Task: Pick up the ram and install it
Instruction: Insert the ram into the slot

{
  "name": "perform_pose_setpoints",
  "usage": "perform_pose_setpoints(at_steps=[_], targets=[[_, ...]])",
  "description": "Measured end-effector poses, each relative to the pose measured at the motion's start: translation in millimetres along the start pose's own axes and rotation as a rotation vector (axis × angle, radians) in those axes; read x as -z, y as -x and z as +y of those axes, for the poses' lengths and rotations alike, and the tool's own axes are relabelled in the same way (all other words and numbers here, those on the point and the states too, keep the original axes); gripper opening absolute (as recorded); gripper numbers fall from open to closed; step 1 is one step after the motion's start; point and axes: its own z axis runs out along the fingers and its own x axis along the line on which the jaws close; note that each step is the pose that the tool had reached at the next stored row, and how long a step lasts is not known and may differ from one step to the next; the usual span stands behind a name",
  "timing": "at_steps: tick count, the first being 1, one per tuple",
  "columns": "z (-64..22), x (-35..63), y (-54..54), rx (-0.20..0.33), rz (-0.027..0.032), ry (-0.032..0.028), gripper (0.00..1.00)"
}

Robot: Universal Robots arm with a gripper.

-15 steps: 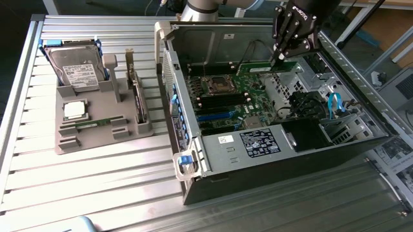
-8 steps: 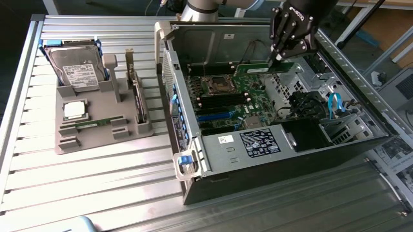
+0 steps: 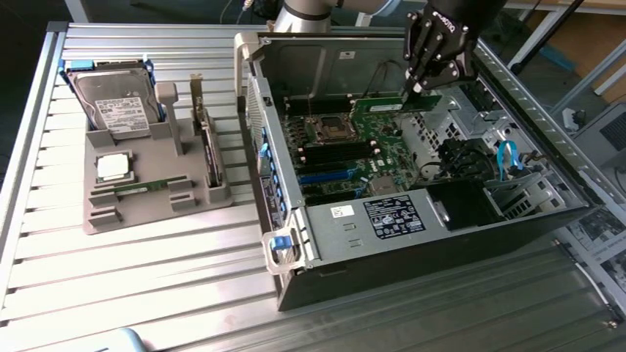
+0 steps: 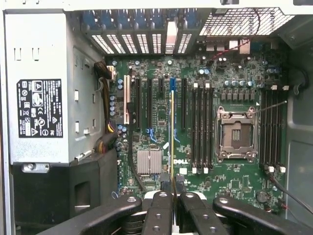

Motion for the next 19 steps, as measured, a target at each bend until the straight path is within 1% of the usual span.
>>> perform_pose_setpoints(at_steps=[6, 19], targets=[[5.6, -1.1, 0.1, 0.0, 0.0017, 0.0, 0.13], [5.8, -5.9, 3.3, 0.0, 0.0019, 0.0, 0.13]])
